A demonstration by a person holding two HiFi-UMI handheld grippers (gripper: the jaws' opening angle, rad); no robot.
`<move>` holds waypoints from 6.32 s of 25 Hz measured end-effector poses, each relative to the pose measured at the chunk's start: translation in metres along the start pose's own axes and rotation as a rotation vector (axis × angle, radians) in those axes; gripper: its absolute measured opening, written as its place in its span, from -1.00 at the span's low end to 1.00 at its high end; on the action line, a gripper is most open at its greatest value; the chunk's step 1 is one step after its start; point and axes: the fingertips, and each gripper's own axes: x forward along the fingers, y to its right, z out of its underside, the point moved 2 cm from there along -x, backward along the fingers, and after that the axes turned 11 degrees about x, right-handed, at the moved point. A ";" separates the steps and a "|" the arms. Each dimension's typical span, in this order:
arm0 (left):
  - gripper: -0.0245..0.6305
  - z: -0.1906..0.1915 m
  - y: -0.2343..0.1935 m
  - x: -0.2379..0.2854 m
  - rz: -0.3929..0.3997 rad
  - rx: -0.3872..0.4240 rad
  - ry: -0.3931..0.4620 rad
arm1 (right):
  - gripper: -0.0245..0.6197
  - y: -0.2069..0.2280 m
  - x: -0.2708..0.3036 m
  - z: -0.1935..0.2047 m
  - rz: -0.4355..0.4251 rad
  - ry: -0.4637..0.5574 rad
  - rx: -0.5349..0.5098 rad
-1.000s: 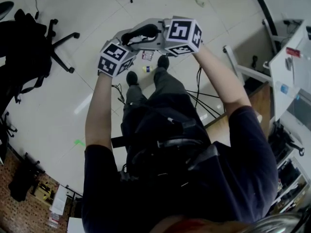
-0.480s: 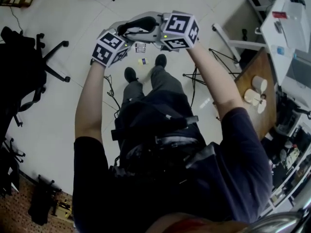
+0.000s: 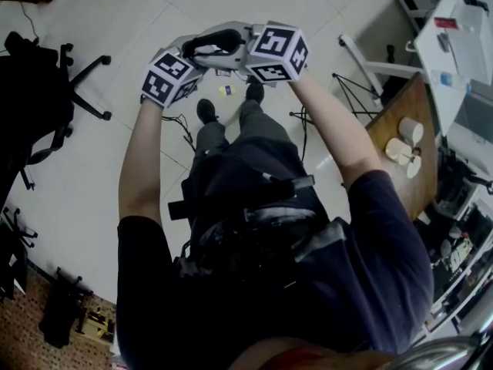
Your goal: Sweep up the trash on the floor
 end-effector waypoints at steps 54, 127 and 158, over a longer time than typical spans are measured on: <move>-0.63 -0.125 0.060 -0.231 -0.209 0.235 0.494 | -0.61 -0.193 -0.016 -0.163 -0.230 0.297 -0.224; -0.52 0.084 0.052 -0.061 -0.737 -0.447 0.191 | -0.55 -0.084 0.054 0.071 -0.706 -0.609 -0.512; -0.48 0.030 0.113 0.018 -0.858 -0.605 0.255 | -0.54 -0.083 -0.060 0.116 -0.737 -0.743 -0.638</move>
